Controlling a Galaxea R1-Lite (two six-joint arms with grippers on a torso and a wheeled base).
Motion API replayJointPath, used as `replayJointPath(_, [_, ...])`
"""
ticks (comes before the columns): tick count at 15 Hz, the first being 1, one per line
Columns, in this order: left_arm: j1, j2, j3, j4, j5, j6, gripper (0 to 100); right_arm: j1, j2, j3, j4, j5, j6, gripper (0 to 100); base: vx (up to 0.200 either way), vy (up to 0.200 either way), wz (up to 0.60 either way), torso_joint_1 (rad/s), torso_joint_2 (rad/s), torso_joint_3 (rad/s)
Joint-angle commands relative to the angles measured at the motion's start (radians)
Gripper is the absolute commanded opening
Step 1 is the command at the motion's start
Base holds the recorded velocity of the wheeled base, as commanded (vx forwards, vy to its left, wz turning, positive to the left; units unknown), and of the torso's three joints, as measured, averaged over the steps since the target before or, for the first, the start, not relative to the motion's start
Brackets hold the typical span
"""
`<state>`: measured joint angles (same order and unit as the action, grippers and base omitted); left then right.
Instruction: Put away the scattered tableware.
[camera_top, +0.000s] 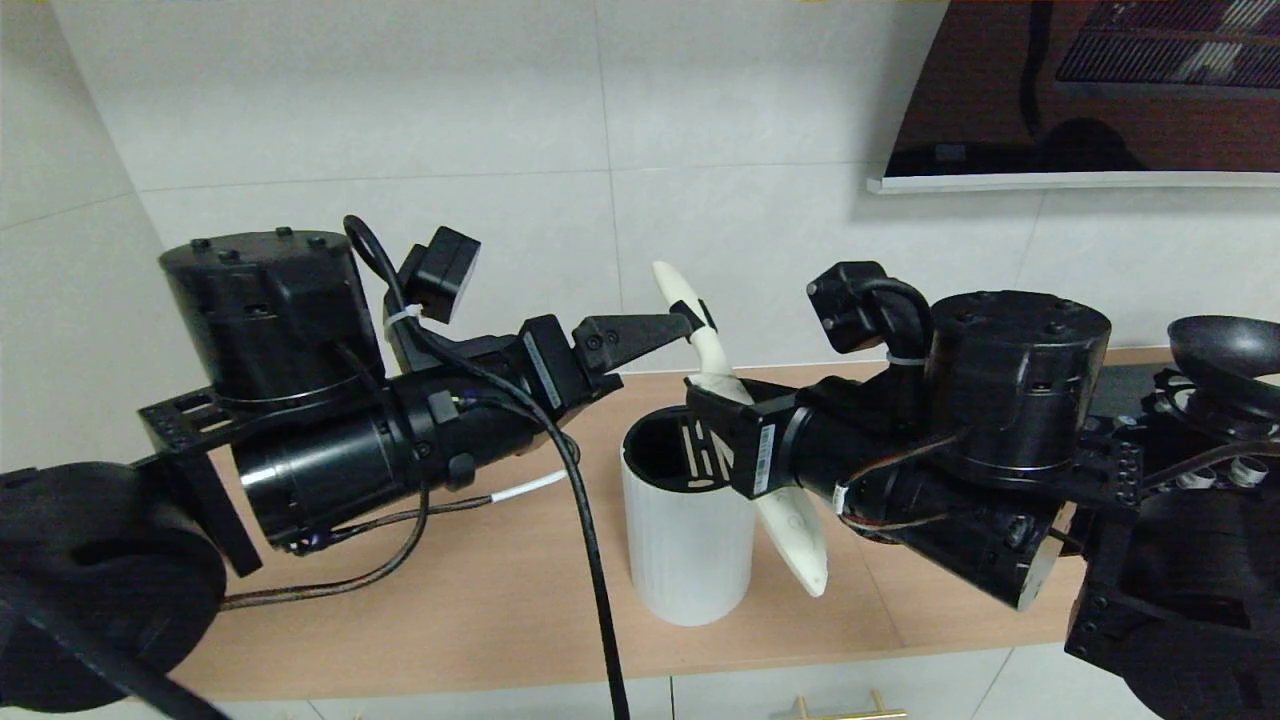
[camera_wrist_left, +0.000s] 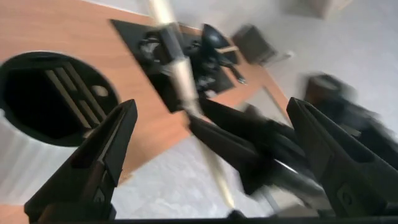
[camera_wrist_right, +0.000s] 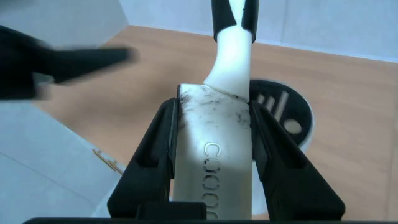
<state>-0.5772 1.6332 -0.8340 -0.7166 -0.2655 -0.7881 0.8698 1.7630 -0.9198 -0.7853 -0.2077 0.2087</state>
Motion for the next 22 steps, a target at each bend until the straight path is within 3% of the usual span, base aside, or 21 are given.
replayJointPath(1, [-0.009, 0.056, -0.01, -0.007, 0.011, 0.0, 100, 0.018, 0.007, 0.012, -0.015, 0.002, 0.0, 0, 0.0, 0.0, 0.0, 0.0, 0.0, 0.0])
replayJointPath(11, [-0.019, 0.1, 0.0, -0.103, 0.031, 0.004, 100, 0.08, 0.003, 0.047, -0.022, 0.004, -0.003, 0, 0.0, 0.0, 0.0, 0.0, 0.0, 0.0])
replayJointPath(21, [-0.019, 0.108, 0.0, -0.109, 0.04, 0.006, 100, 0.106, -0.005, 0.076, -0.022, 0.007, -0.009, 0, 0.0, 0.0, 0.0, 0.0, 0.0, 0.0])
replayJointPath(22, [-0.019, 0.109, 0.0, -0.109, 0.043, 0.006, 0, 0.107, -0.005, 0.078, -0.022, 0.007, -0.009, 0, 0.0, 0.0, 0.0, 0.0, 0.0, 0.0])
